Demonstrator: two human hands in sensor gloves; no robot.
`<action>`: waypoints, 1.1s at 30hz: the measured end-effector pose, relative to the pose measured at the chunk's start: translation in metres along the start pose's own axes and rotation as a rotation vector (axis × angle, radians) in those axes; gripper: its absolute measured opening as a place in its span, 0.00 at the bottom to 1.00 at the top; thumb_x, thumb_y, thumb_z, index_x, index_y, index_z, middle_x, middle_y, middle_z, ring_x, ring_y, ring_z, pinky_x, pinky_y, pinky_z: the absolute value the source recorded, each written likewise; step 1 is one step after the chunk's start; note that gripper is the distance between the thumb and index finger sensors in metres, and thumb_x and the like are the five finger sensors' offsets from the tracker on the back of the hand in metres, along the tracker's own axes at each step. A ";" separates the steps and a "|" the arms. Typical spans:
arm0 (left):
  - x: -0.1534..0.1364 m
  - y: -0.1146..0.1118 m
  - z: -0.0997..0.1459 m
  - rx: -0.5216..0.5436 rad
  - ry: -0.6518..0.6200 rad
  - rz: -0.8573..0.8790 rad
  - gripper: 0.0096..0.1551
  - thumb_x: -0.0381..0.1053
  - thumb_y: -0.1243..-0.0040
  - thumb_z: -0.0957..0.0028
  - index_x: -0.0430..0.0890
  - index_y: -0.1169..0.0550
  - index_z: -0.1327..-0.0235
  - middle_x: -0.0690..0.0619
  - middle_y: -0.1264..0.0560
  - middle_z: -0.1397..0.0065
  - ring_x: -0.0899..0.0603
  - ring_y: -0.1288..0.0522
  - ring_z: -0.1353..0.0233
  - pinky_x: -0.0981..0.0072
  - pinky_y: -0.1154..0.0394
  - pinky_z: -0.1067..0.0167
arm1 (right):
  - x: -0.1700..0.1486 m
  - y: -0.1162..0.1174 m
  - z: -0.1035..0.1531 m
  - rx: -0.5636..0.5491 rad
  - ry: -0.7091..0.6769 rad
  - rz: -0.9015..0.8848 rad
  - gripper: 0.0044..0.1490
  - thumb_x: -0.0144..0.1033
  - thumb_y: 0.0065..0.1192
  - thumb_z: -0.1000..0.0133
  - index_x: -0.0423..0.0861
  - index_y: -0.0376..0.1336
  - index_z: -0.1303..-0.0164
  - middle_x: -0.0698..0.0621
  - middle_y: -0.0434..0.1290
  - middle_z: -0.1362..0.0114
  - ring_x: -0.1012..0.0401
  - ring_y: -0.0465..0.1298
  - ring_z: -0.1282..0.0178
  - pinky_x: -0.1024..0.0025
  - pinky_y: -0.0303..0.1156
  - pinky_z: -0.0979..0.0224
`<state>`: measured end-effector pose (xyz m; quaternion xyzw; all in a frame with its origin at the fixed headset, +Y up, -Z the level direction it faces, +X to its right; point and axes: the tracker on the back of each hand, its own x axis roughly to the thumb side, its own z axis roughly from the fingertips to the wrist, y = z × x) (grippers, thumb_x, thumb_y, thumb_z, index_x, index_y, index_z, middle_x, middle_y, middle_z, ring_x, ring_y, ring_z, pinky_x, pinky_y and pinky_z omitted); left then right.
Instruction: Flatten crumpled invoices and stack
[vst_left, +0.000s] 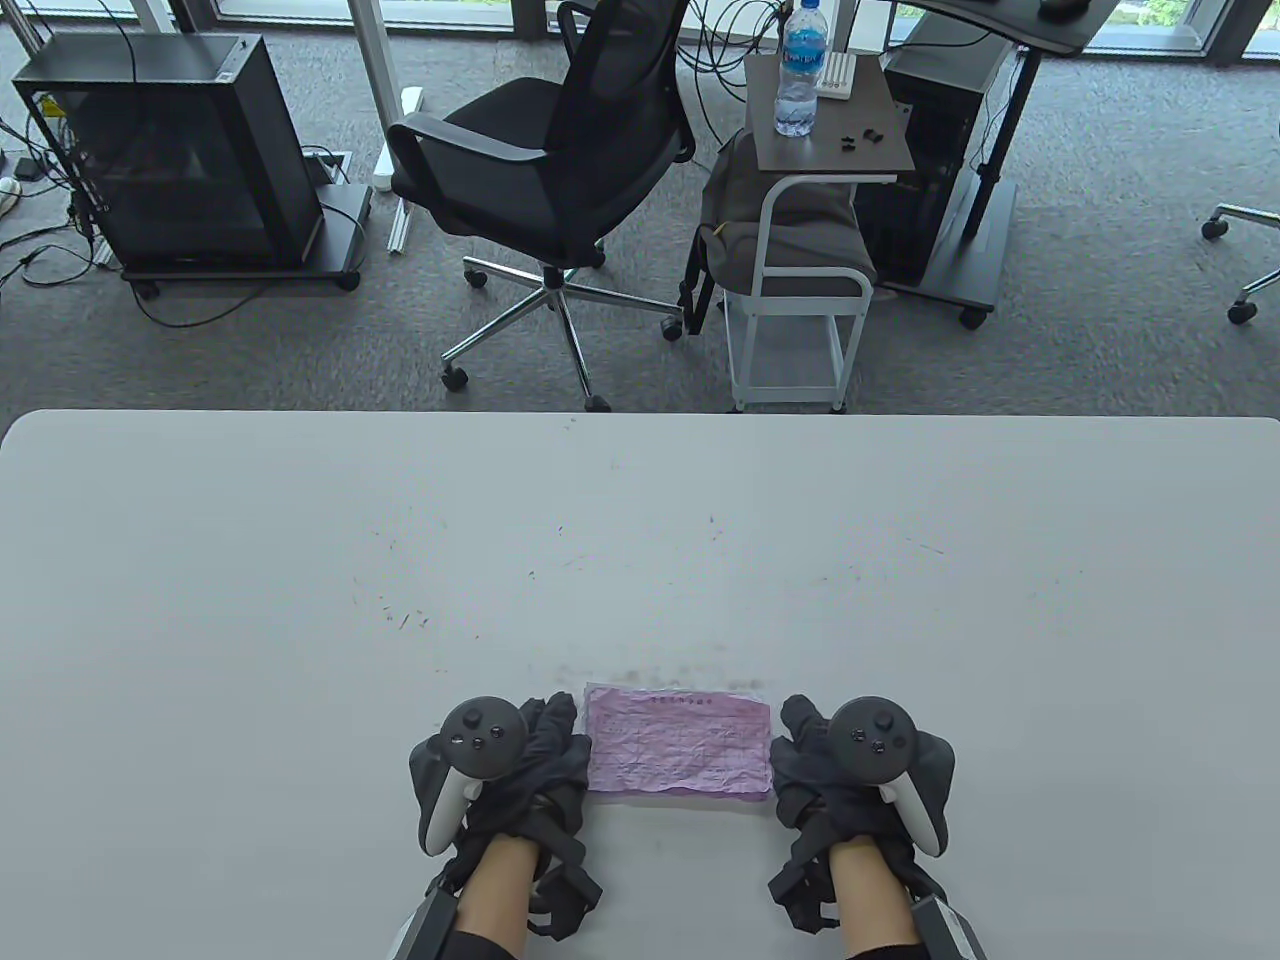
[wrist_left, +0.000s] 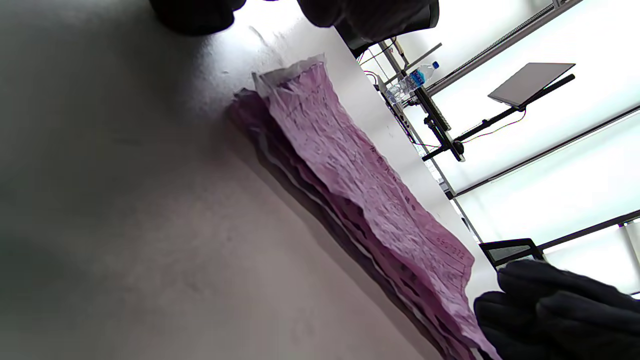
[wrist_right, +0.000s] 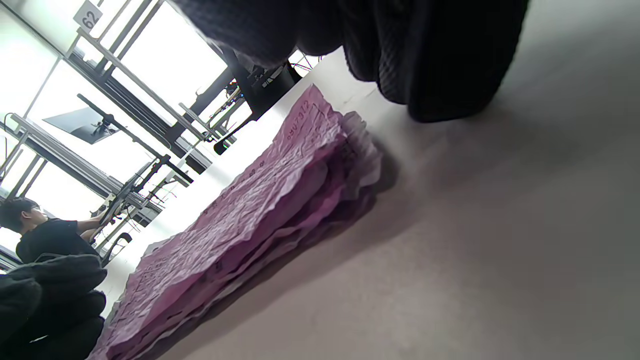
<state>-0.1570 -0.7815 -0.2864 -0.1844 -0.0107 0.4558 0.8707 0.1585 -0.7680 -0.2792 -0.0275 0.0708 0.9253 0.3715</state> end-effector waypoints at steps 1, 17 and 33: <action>0.001 -0.001 0.000 -0.012 -0.010 0.007 0.34 0.43 0.52 0.35 0.33 0.43 0.20 0.31 0.55 0.21 0.22 0.48 0.22 0.43 0.36 0.33 | 0.000 0.001 0.000 -0.007 0.001 -0.005 0.35 0.32 0.55 0.40 0.34 0.51 0.25 0.25 0.62 0.27 0.38 0.70 0.35 0.55 0.78 0.41; -0.015 0.009 0.005 0.018 -0.024 0.230 0.33 0.45 0.52 0.34 0.33 0.41 0.19 0.30 0.52 0.21 0.24 0.42 0.23 0.43 0.32 0.34 | -0.003 0.000 0.003 -0.022 -0.005 -0.088 0.36 0.34 0.56 0.39 0.33 0.50 0.25 0.24 0.63 0.28 0.37 0.72 0.36 0.55 0.79 0.43; -0.006 0.008 0.004 0.004 -0.124 0.124 0.36 0.48 0.50 0.34 0.34 0.42 0.18 0.32 0.54 0.20 0.23 0.41 0.23 0.40 0.33 0.34 | -0.001 -0.003 0.002 0.006 -0.004 0.002 0.37 0.38 0.56 0.38 0.34 0.50 0.25 0.25 0.62 0.27 0.37 0.72 0.36 0.53 0.78 0.43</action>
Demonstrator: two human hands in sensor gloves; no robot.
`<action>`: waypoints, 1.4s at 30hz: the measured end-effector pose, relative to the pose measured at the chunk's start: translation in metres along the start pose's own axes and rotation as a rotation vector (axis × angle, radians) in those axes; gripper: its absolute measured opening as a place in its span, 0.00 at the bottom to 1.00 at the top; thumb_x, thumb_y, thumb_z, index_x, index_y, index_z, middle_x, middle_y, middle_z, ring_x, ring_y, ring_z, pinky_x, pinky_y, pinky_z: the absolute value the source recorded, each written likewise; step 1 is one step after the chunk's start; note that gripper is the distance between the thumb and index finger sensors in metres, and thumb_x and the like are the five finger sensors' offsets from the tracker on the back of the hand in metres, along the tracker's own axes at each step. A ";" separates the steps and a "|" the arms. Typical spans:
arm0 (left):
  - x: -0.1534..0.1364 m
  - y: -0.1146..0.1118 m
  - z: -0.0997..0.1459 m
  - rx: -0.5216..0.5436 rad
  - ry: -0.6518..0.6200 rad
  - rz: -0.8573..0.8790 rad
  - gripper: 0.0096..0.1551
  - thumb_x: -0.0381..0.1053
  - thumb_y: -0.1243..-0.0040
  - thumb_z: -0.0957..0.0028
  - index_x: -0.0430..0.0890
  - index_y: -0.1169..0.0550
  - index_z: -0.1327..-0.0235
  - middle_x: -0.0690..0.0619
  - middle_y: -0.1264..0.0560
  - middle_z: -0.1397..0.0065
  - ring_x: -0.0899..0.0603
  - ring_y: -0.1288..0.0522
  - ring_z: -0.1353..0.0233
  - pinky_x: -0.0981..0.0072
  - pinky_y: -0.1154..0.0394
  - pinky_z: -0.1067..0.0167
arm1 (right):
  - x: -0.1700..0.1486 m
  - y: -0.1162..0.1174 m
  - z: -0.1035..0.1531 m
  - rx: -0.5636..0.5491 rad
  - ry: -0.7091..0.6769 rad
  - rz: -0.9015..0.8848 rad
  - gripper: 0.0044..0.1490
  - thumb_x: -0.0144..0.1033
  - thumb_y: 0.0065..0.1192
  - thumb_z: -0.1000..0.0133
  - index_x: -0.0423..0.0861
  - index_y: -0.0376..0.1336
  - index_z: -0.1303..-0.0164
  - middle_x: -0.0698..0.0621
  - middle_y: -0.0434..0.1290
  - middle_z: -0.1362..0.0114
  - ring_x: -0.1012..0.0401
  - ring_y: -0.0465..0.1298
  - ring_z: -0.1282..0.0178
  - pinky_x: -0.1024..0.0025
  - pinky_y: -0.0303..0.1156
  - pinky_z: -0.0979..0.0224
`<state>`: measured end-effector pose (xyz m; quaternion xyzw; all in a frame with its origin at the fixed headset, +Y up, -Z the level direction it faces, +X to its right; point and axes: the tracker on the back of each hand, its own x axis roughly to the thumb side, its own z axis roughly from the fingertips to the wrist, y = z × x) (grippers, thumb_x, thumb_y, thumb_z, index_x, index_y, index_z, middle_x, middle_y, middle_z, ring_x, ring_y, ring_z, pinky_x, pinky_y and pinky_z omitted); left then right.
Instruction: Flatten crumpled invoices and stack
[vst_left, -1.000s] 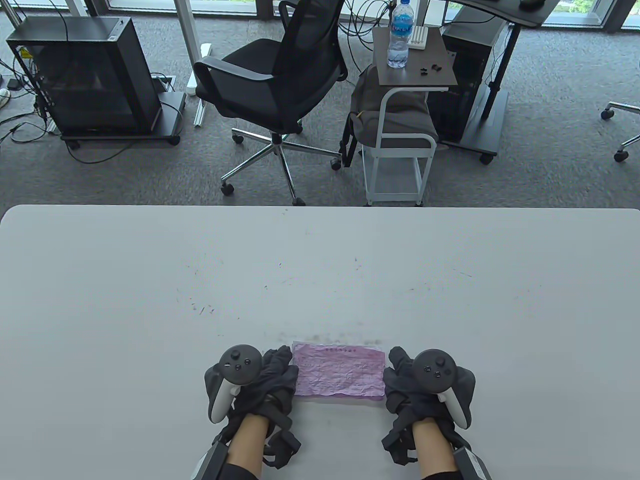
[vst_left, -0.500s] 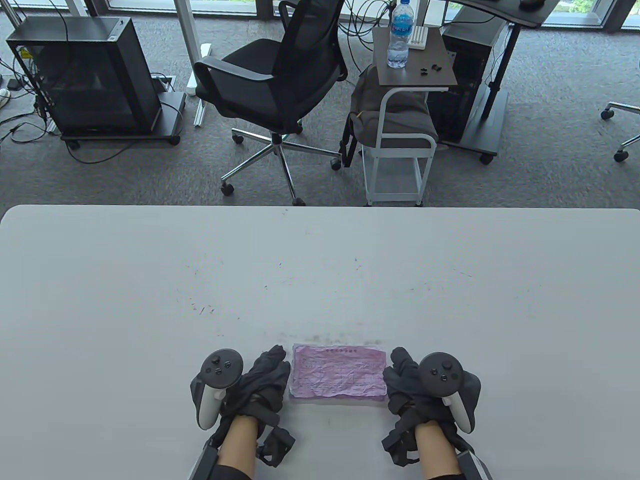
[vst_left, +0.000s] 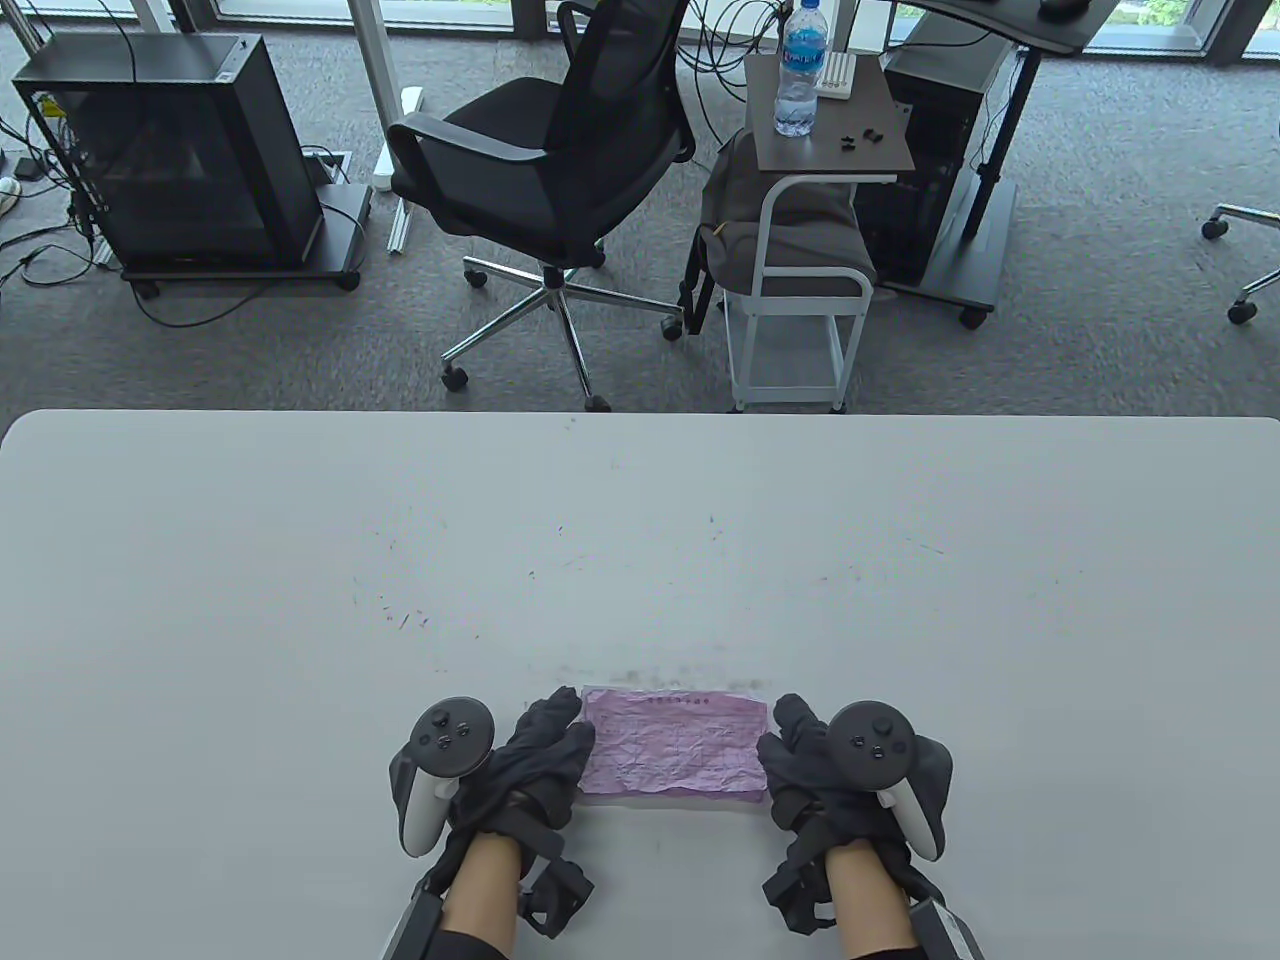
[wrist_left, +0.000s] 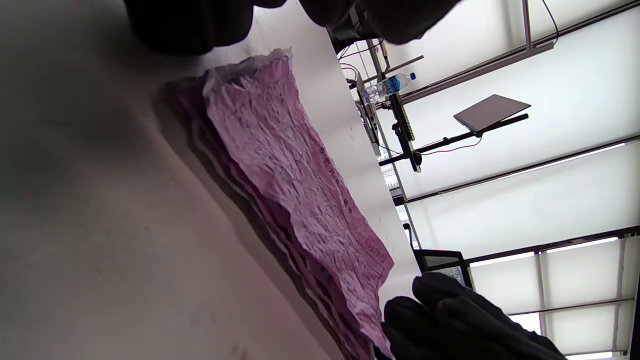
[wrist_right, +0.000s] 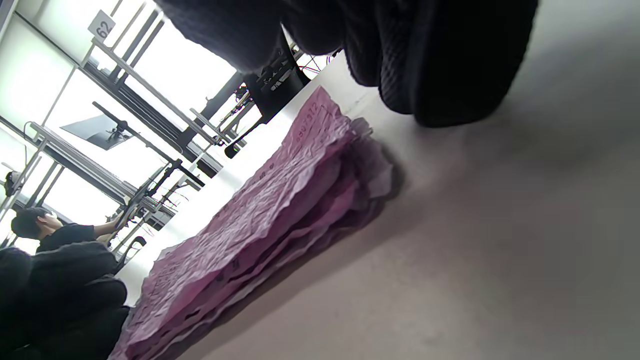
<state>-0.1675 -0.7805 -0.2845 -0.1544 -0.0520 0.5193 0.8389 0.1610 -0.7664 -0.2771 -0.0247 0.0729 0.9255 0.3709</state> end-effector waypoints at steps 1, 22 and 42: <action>0.006 0.001 0.001 0.001 -0.061 -0.081 0.34 0.48 0.49 0.34 0.35 0.39 0.19 0.34 0.51 0.19 0.24 0.40 0.24 0.40 0.32 0.34 | -0.001 -0.002 0.001 0.016 0.024 0.020 0.37 0.38 0.56 0.38 0.34 0.50 0.24 0.25 0.62 0.27 0.37 0.71 0.35 0.52 0.78 0.43; 0.057 -0.074 0.001 -0.681 -0.207 -0.333 0.28 0.46 0.45 0.35 0.37 0.27 0.24 0.37 0.39 0.19 0.24 0.38 0.20 0.34 0.31 0.33 | 0.107 0.033 -0.068 0.342 -0.316 0.676 0.31 0.36 0.53 0.38 0.45 0.53 0.24 0.36 0.62 0.21 0.39 0.65 0.27 0.44 0.68 0.32; 0.055 -0.077 -0.001 -0.644 -0.181 -0.373 0.29 0.47 0.46 0.35 0.37 0.29 0.23 0.38 0.42 0.18 0.25 0.41 0.19 0.38 0.31 0.33 | 0.101 0.067 -0.086 0.420 -0.314 0.681 0.30 0.35 0.53 0.38 0.47 0.54 0.25 0.40 0.64 0.21 0.42 0.66 0.26 0.43 0.67 0.30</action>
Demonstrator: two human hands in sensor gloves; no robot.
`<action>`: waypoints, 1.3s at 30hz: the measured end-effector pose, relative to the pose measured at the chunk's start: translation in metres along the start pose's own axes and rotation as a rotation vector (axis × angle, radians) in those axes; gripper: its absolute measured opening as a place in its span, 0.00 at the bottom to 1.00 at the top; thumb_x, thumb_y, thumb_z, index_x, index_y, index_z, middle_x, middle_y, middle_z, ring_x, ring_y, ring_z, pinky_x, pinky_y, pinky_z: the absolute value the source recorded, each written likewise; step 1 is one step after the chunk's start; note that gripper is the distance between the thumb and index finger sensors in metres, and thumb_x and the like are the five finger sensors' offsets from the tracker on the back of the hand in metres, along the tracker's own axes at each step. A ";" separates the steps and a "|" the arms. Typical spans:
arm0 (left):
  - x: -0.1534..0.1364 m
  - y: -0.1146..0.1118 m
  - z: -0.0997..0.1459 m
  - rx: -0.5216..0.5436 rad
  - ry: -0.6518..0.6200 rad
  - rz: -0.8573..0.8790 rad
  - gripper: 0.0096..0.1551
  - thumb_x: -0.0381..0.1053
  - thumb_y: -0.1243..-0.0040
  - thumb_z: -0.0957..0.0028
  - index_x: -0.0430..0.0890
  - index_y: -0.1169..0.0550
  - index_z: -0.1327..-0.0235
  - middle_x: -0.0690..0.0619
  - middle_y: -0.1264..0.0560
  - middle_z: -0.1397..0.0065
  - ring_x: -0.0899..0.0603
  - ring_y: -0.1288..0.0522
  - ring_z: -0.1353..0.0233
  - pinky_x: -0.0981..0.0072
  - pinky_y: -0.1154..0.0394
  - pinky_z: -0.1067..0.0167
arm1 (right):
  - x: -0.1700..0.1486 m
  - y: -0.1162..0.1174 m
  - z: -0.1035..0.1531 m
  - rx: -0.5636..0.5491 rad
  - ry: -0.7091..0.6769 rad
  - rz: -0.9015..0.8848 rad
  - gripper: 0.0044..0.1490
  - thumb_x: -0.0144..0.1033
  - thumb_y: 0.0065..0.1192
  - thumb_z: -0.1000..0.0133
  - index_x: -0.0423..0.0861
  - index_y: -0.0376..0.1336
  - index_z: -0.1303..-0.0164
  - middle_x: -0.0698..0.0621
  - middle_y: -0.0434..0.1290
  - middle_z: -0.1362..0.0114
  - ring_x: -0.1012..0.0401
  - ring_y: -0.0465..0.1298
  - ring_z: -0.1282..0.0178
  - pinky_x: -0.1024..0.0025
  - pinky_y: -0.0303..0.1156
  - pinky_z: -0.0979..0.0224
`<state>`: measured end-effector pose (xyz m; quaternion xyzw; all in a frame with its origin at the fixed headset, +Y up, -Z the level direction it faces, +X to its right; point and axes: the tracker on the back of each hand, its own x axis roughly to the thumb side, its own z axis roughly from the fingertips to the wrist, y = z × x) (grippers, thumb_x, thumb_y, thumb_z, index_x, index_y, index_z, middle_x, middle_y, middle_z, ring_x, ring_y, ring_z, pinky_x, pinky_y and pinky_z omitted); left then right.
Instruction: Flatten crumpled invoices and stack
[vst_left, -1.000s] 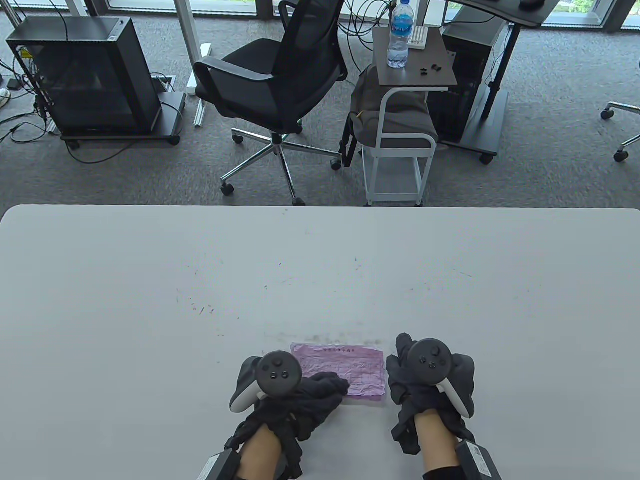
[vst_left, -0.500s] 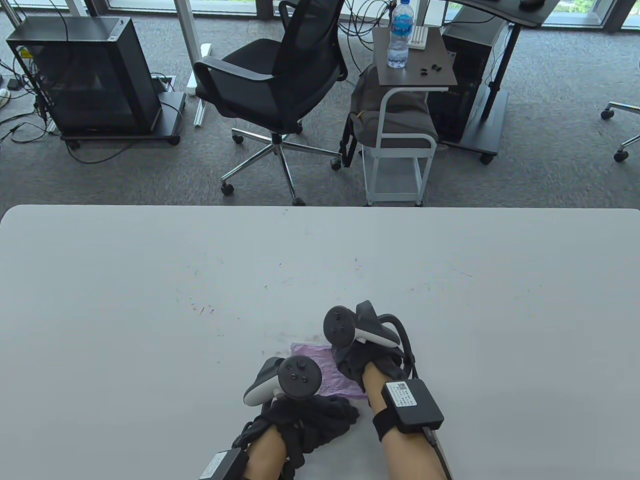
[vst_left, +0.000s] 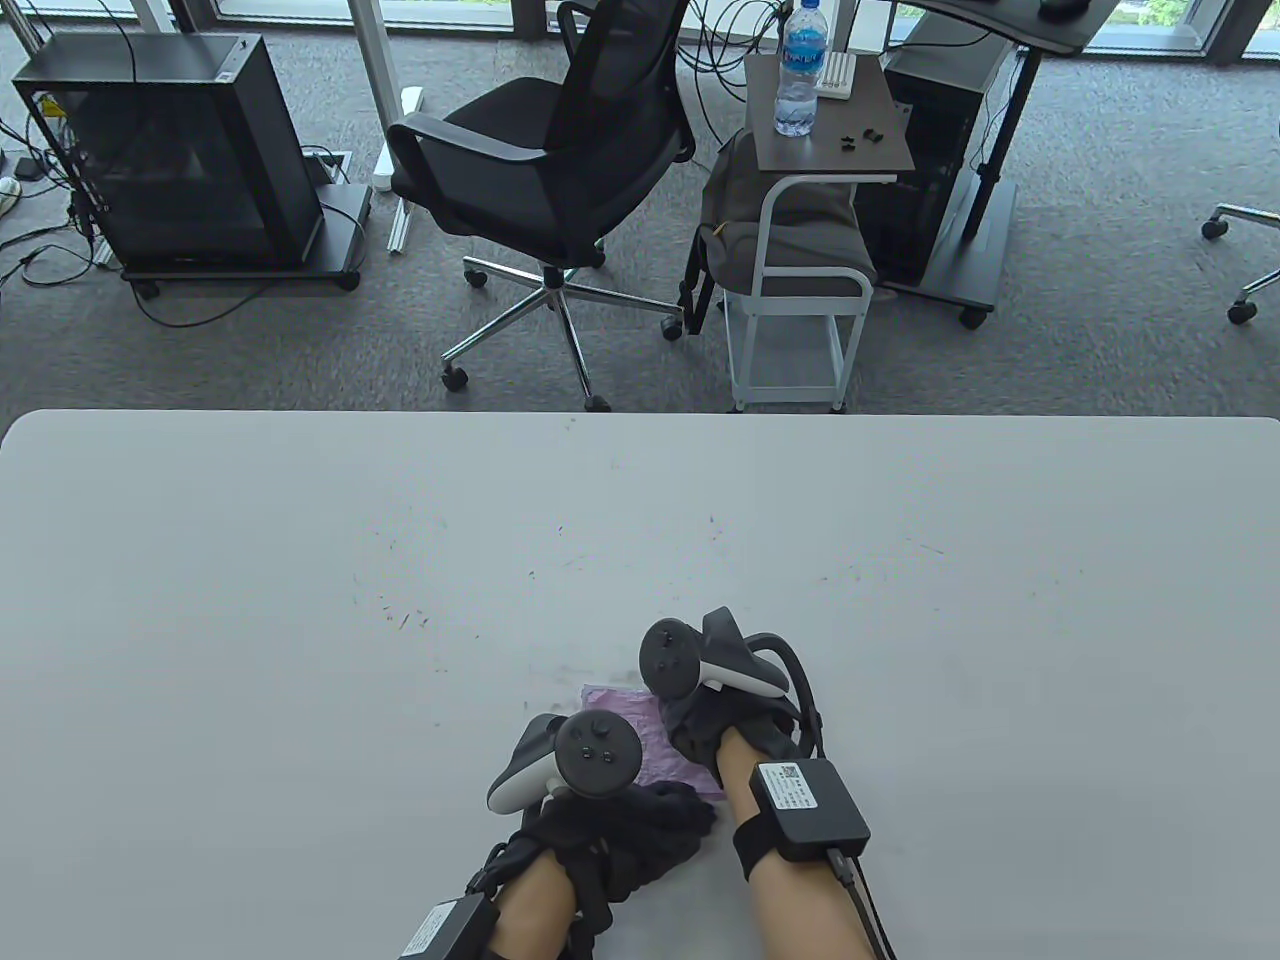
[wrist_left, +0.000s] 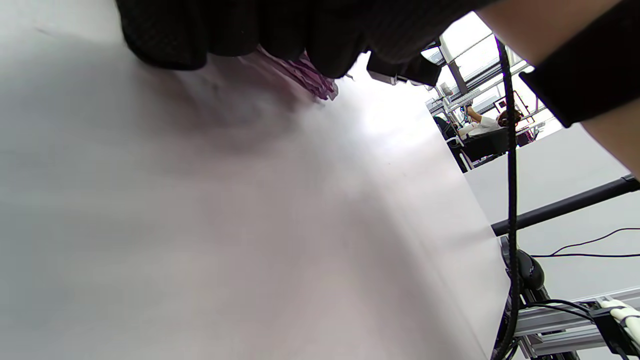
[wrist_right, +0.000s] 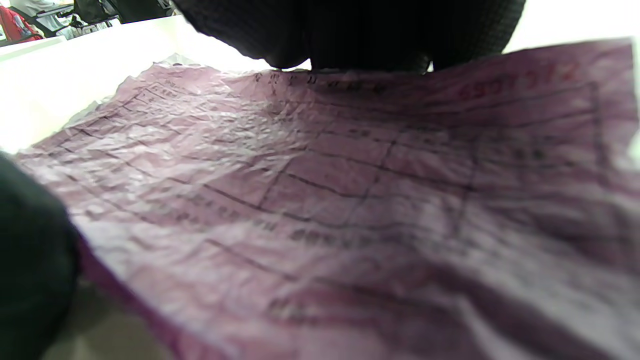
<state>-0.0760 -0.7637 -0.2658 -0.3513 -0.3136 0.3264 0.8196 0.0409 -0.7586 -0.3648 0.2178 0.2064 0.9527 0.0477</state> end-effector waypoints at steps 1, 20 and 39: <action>0.001 0.000 0.000 0.000 0.002 -0.001 0.29 0.47 0.46 0.35 0.37 0.29 0.23 0.38 0.42 0.19 0.25 0.40 0.19 0.38 0.31 0.33 | 0.000 0.000 0.000 -0.001 -0.001 0.001 0.30 0.35 0.53 0.39 0.47 0.54 0.25 0.40 0.64 0.21 0.42 0.66 0.26 0.43 0.67 0.30; 0.034 0.036 0.056 0.434 0.079 -0.423 0.32 0.51 0.45 0.37 0.36 0.29 0.24 0.35 0.39 0.22 0.27 0.30 0.27 0.39 0.28 0.37 | -0.004 -0.035 0.139 -0.461 0.112 0.161 0.42 0.51 0.60 0.41 0.45 0.49 0.23 0.34 0.59 0.21 0.40 0.66 0.31 0.45 0.72 0.37; -0.003 0.020 0.113 0.557 0.273 -0.617 0.45 0.63 0.45 0.38 0.41 0.44 0.16 0.38 0.55 0.17 0.23 0.59 0.17 0.19 0.49 0.33 | -0.041 0.023 0.190 -0.433 0.231 0.214 0.56 0.66 0.59 0.45 0.48 0.40 0.19 0.30 0.41 0.16 0.31 0.49 0.23 0.32 0.55 0.30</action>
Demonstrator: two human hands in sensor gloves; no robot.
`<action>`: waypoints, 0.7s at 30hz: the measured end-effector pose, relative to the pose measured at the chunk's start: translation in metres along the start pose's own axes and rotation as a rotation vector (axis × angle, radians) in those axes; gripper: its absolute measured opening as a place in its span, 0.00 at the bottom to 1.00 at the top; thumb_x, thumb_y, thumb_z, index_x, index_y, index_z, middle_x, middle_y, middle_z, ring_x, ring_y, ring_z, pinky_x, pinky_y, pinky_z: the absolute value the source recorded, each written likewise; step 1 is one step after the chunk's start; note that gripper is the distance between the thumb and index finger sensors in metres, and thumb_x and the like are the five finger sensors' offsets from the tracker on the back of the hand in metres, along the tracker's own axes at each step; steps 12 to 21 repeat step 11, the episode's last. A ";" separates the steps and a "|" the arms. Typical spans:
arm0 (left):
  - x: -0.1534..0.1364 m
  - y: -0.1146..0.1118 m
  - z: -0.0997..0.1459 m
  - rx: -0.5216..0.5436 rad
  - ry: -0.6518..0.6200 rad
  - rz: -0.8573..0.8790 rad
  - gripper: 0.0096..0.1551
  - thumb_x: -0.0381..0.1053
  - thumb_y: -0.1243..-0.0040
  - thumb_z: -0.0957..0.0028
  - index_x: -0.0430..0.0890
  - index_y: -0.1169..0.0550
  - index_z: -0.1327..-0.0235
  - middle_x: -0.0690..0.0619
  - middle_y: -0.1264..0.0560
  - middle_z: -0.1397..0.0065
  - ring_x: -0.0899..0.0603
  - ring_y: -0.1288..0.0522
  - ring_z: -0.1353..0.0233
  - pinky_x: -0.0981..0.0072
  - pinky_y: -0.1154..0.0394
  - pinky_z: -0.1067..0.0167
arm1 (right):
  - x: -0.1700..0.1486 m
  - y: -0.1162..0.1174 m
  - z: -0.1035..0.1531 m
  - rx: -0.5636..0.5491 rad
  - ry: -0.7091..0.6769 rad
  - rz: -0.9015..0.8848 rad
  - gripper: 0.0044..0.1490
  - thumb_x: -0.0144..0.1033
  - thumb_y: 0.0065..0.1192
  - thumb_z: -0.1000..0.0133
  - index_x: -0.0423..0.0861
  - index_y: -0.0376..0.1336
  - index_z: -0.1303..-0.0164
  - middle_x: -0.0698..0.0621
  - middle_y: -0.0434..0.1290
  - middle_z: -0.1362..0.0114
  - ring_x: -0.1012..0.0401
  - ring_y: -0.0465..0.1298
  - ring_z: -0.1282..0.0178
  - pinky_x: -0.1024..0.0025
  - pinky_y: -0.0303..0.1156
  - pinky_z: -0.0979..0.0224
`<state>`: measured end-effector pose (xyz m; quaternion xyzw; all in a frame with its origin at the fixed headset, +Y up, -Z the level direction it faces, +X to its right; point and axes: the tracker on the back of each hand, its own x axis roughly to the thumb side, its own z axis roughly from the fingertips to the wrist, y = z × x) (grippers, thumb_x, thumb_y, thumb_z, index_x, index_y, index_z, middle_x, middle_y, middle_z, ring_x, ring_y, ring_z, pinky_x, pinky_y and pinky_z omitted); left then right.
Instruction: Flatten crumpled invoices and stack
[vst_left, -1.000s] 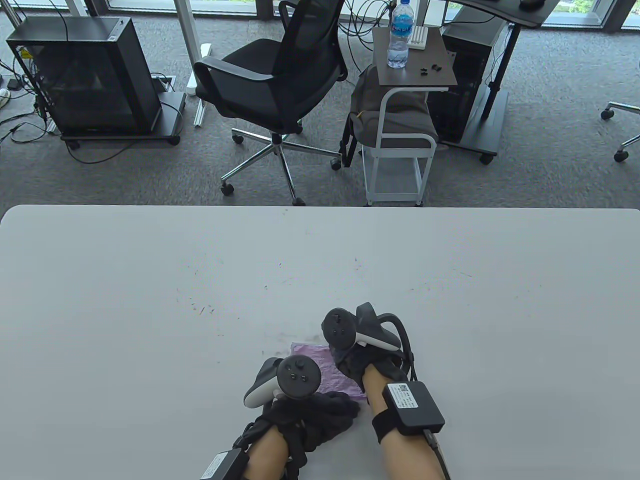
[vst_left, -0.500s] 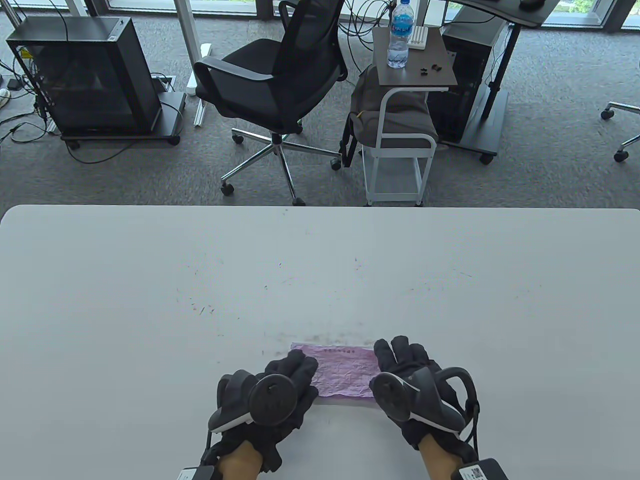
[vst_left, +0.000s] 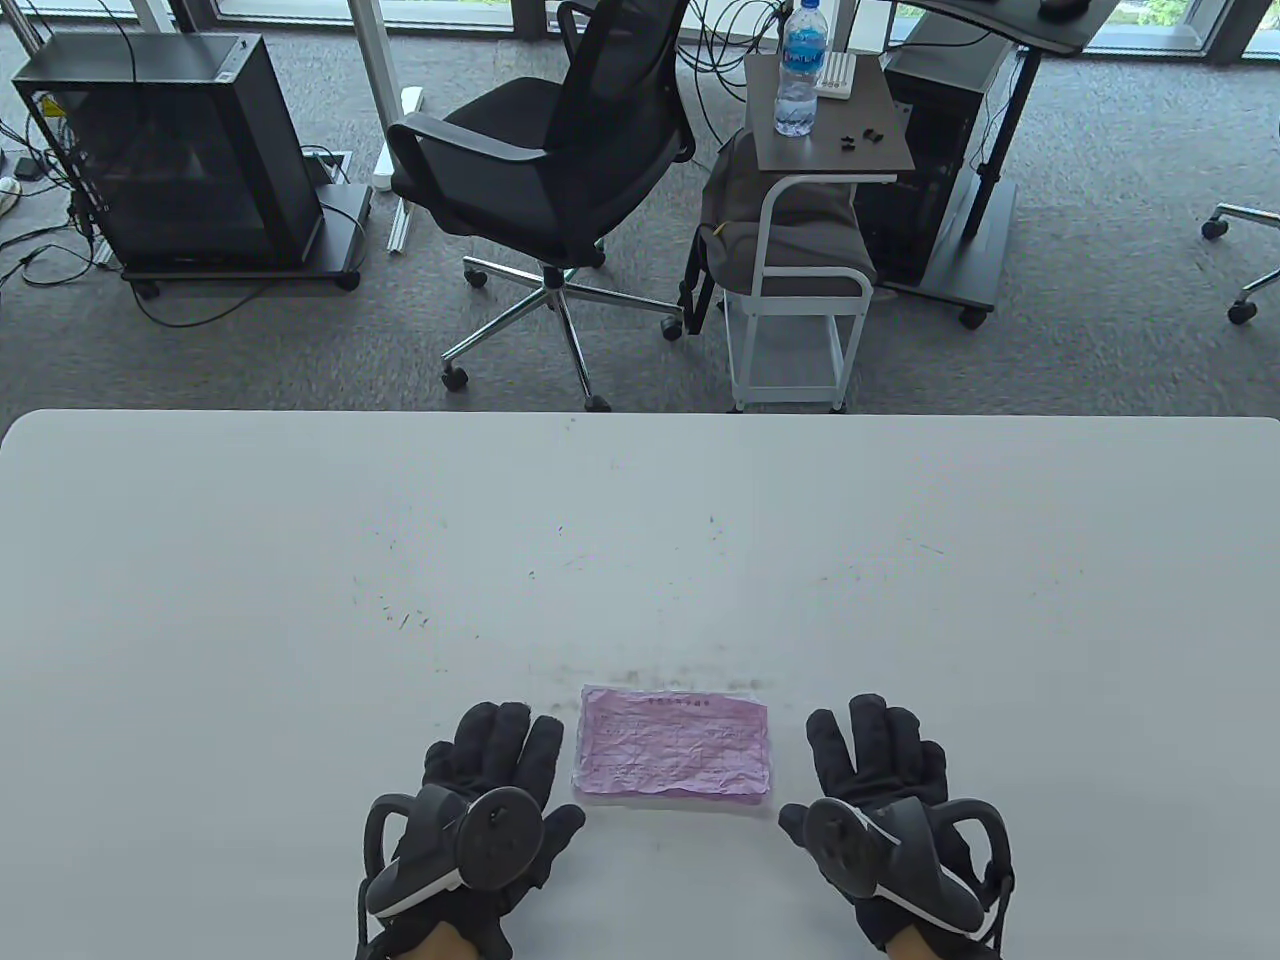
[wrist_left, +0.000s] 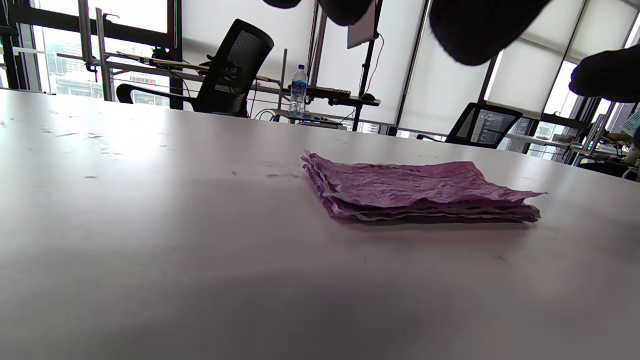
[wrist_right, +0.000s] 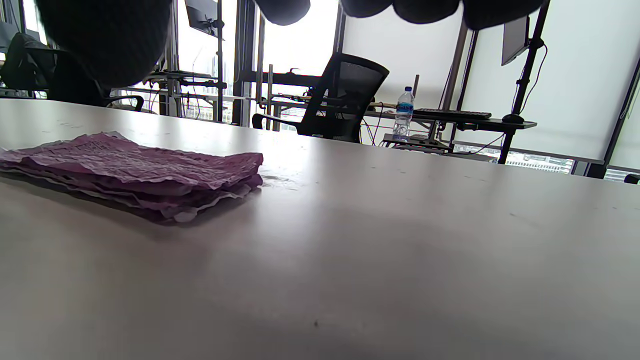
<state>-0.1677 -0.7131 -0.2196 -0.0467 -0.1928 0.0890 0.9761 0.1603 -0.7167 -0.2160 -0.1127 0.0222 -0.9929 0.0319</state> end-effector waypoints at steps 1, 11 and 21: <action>-0.001 -0.001 0.000 -0.001 0.000 0.027 0.46 0.63 0.45 0.38 0.41 0.44 0.16 0.38 0.56 0.17 0.23 0.59 0.17 0.19 0.49 0.33 | -0.002 0.001 0.000 -0.006 -0.007 0.001 0.56 0.67 0.59 0.46 0.48 0.40 0.19 0.30 0.41 0.16 0.31 0.49 0.23 0.32 0.55 0.30; 0.002 0.001 -0.001 0.037 -0.014 0.004 0.46 0.64 0.46 0.39 0.42 0.44 0.16 0.38 0.56 0.17 0.23 0.59 0.17 0.19 0.50 0.33 | -0.006 0.004 -0.003 -0.004 0.003 -0.067 0.57 0.66 0.60 0.46 0.47 0.41 0.19 0.30 0.42 0.16 0.32 0.50 0.23 0.32 0.55 0.30; 0.002 0.001 -0.001 0.037 -0.014 0.004 0.46 0.64 0.46 0.39 0.42 0.44 0.16 0.38 0.56 0.17 0.23 0.59 0.17 0.19 0.50 0.33 | -0.006 0.004 -0.003 -0.004 0.003 -0.067 0.57 0.66 0.60 0.46 0.47 0.41 0.19 0.30 0.42 0.16 0.32 0.50 0.23 0.32 0.55 0.30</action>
